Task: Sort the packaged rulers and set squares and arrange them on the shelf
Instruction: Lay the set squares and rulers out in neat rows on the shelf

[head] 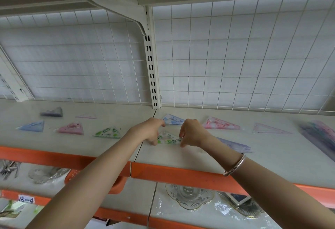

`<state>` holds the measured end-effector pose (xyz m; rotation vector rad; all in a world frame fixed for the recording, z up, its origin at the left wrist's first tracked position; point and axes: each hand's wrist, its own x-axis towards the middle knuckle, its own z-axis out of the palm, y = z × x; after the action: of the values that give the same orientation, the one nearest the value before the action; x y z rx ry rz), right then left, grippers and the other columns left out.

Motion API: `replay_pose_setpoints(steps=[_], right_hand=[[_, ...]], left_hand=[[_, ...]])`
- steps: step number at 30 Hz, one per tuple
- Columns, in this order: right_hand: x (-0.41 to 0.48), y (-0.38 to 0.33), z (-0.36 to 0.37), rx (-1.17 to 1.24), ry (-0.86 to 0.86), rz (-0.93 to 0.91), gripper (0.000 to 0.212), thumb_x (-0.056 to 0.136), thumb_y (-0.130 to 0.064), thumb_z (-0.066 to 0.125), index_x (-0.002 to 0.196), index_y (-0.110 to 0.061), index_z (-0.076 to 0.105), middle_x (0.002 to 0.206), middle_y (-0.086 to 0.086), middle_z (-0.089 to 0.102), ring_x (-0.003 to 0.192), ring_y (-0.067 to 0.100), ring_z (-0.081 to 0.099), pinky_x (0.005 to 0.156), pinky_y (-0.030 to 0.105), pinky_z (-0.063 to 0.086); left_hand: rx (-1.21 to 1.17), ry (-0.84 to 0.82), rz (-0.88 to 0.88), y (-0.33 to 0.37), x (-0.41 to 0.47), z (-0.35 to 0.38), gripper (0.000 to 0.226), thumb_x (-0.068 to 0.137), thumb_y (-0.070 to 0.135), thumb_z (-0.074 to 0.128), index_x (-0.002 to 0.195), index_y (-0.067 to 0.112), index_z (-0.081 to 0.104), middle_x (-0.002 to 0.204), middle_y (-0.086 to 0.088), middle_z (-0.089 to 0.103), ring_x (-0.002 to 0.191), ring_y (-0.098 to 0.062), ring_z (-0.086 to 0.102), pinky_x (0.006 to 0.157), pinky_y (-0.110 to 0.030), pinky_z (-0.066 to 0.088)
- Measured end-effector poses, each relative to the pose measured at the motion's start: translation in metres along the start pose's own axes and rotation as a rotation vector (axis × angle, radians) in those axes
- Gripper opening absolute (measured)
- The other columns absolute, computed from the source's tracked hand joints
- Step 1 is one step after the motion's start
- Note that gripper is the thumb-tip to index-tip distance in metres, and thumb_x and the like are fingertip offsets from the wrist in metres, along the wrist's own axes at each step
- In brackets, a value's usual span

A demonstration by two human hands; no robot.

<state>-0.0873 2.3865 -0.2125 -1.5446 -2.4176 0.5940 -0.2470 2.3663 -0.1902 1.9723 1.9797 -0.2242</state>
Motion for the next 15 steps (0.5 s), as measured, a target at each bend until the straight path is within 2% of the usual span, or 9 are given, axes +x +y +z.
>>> replay_pose_setpoints(steps=[3,15], right_hand=[[0.0009,0.0001,0.0015,-0.015,-0.005,0.001,0.029,0.066,-0.006,0.078,0.094,-0.002,0.073,0.096,0.01,0.071,0.089,0.023,0.066,0.078,0.032,0.056],[0.0028,0.0032,0.005,-0.048,-0.018,-0.009,0.027,0.067,-0.006,0.073,0.093,0.0,0.073,0.096,0.012,0.071,0.09,0.023,0.066,0.079,0.035,0.057]], left_hand=[[0.01,-0.005,0.003,0.0002,0.0001,0.0011,0.085,0.077,0.004,0.072,0.148,0.02,0.028,0.128,-0.006,0.052,0.107,-0.023,0.057,0.074,-0.025,0.044],[0.034,-0.013,-0.007,0.002,0.0013,0.002,0.092,0.075,0.007,0.076,0.15,0.018,0.024,0.136,-0.009,0.047,0.116,-0.025,0.053,0.081,-0.025,0.043]])
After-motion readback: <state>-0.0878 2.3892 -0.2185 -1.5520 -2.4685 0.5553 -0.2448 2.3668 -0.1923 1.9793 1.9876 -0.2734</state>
